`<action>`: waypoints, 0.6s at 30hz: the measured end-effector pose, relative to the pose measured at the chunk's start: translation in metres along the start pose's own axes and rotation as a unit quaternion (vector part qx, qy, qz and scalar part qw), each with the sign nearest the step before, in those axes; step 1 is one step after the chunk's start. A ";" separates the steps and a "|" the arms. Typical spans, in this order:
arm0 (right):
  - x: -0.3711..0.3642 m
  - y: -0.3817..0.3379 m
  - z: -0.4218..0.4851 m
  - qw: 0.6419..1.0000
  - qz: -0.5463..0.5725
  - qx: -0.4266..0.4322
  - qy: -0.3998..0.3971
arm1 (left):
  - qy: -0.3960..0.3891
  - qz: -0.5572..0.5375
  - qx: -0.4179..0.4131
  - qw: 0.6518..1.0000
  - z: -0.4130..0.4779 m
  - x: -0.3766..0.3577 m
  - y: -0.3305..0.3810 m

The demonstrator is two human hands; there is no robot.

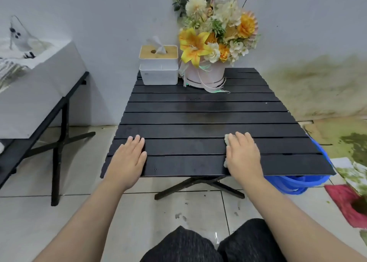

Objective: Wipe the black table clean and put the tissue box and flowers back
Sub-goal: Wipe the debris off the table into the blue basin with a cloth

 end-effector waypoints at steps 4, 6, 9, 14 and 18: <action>-0.015 -0.120 -0.020 0.992 0.052 0.111 -0.021 | 0.005 0.005 -0.017 1.000 0.001 -0.007 -0.007; -0.026 -0.157 -0.033 0.981 0.098 0.159 -0.059 | 0.008 -0.005 -0.022 1.000 0.001 -0.008 -0.008; -0.015 -0.134 -0.027 0.972 0.079 0.210 -0.064 | 0.003 -0.003 -0.019 1.000 0.002 -0.010 -0.012; 0.010 -0.032 -0.012 0.997 0.048 -0.003 -0.055 | 0.003 -0.013 -0.024 1.000 0.004 -0.010 -0.010; -0.009 -0.066 -0.017 0.998 0.058 -0.019 0.000 | 0.017 -0.124 -0.006 0.992 -0.003 0.010 -0.027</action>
Point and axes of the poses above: each hand's wrist, its own z-axis towards the middle knuckle, its own x-axis out of the back of the hand, y = z × x, the point moved 1 cm from there along z, towards the middle knuckle, and after that the axes turned 9 degrees about -x, right-handed, at the moved point
